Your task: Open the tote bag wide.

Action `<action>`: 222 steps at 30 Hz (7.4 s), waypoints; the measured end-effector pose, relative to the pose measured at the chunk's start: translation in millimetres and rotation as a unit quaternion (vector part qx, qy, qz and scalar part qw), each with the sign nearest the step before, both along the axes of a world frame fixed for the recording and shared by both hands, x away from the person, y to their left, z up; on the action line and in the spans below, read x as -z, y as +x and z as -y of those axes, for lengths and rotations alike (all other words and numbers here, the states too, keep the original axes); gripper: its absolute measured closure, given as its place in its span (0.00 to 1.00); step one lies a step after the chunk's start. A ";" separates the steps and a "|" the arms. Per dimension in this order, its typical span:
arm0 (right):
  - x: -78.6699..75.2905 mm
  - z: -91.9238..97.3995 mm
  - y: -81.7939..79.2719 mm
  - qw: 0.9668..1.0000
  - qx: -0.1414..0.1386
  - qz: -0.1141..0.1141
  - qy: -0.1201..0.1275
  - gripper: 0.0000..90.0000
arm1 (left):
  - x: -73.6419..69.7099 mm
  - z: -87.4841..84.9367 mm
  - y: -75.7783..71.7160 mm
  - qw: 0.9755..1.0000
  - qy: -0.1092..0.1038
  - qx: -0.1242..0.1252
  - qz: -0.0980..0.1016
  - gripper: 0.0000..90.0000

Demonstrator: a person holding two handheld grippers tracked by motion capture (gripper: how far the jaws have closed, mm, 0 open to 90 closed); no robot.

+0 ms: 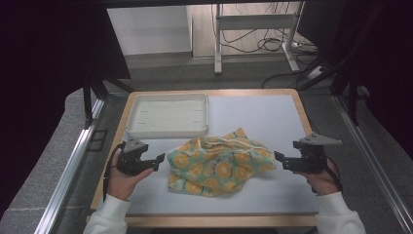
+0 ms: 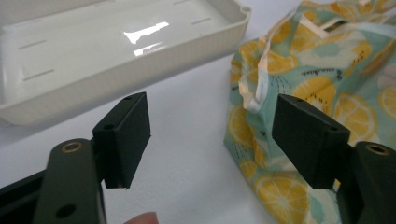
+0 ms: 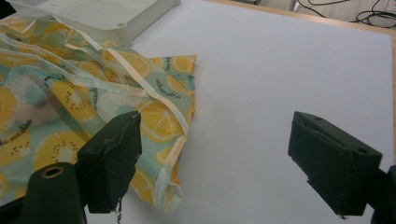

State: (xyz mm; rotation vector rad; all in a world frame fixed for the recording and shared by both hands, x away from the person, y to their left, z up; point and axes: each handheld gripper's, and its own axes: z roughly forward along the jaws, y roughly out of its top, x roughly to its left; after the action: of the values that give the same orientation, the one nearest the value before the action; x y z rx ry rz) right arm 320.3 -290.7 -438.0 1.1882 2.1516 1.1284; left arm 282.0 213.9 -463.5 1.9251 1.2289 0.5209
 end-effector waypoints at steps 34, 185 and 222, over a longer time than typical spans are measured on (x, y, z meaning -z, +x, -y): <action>3.7 -10.9 0.0 1.000 0.001 -0.004 -0.025 0.19 | -11.3 -5.5 -3.0 1.000 -0.009 -0.006 0.006 0.34; -16.1 -72.3 48.7 0.999 -0.031 0.013 -0.025 0.25 | 1.5 79.1 88.1 0.990 -0.020 0.135 -0.041 1.00; 12.9 -100.2 71.7 0.993 -0.099 -0.043 -0.055 0.37 | -0.2 76.2 88.0 0.990 -0.022 0.132 -0.039 0.99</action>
State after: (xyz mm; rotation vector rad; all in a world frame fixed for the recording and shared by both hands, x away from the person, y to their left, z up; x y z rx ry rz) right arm 392.0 -190.5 -450.9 1.0087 2.4083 1.0383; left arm 370.0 137.7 -463.2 2.0466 1.0019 0.2804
